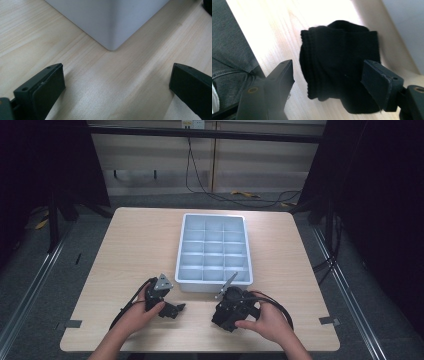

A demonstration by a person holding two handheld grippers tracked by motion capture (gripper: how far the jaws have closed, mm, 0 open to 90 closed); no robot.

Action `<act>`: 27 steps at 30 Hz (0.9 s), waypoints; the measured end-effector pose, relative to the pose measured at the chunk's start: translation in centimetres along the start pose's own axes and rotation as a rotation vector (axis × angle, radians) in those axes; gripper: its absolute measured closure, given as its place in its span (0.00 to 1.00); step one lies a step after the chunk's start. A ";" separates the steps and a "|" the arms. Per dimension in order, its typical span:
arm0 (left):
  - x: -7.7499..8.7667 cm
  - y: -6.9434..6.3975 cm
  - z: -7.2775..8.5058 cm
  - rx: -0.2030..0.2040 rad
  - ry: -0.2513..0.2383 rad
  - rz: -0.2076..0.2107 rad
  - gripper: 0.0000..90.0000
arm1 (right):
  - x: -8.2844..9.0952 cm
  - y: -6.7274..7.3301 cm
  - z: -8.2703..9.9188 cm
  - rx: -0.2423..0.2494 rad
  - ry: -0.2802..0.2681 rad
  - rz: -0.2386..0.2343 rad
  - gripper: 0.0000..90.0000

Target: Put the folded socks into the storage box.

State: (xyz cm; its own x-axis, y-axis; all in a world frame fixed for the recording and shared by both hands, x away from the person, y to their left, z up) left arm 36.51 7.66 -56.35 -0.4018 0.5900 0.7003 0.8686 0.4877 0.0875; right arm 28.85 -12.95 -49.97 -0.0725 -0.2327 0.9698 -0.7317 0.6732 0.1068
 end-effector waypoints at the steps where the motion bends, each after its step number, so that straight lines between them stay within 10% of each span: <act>1: 0.0 0.0 0.0 -0.001 0.001 0.000 0.00 | -0.1 0.1 0.0 0.005 0.004 -0.002 0.29; 27: 0.0 0.0 0.0 -0.006 0.002 -0.002 0.00 | -1.2 -0.4 0.2 -0.003 0.011 0.000 0.75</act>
State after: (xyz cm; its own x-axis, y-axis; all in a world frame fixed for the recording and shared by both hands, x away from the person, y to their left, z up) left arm 36.54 7.70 -56.34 -0.4032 0.5874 0.7016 0.8693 0.4855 0.0931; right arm 29.08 -13.12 -51.24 -0.0653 -0.2253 0.9721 -0.7297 0.6752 0.1075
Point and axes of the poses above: each handheld gripper's, and its own axes: x roughly backward along the jaws, z roughly out of its underside, y roughly to its left, the point moved 7 cm from there along -x, roughly forward along the jaws, and after that the axes turned 10 degrees about -x, right-handed, at the moved point
